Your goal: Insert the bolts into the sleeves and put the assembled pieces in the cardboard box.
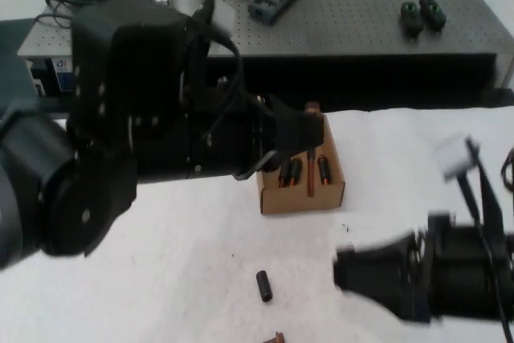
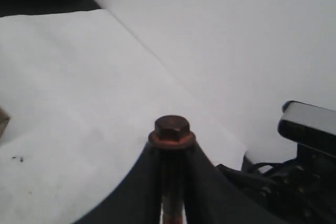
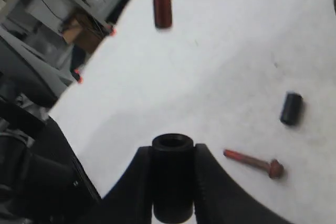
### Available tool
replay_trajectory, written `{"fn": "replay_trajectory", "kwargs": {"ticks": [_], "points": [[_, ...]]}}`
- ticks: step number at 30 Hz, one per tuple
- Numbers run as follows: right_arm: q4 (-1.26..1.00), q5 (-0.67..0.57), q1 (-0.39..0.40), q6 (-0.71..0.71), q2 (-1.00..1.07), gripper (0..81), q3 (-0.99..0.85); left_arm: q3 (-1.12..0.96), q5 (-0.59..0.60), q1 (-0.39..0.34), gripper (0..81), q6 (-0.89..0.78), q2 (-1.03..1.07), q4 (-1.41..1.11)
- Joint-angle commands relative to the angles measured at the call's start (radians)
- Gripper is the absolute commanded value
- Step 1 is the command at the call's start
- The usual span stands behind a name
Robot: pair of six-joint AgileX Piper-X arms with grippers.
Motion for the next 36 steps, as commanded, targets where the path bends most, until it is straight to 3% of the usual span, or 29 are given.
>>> {"fn": "replay_trajectory", "kwargs": {"ticks": [1, 5, 12, 24, 36], "points": [[-0.404, -0.116, 0.002, 0.162, 0.06, 1.4, 0.016, 0.024, 0.043, -0.002, 0.7, -0.076, -0.009, -0.124], [-0.516, -0.118, 0.002, 0.189, 0.11, 1.4, 0.007, 0.025, 0.069, -0.002, 0.7, -0.092, -0.009, -0.129], [-0.507, -0.179, 0.002, 0.185, 0.155, 1.4, -0.001, 0.025, 0.082, -0.002, 0.7, -0.101, -0.009, -0.129], [-0.48, -0.081, -0.013, 0.111, 0.155, 1.4, -0.001, 0.025, 0.082, -0.002, 0.7, -0.101, -0.009, -0.129], [-0.608, -0.046, -0.013, 0.127, 0.155, 1.4, -0.001, 0.025, 0.094, -0.002, 0.7, -0.111, -0.009, -0.129]]}}
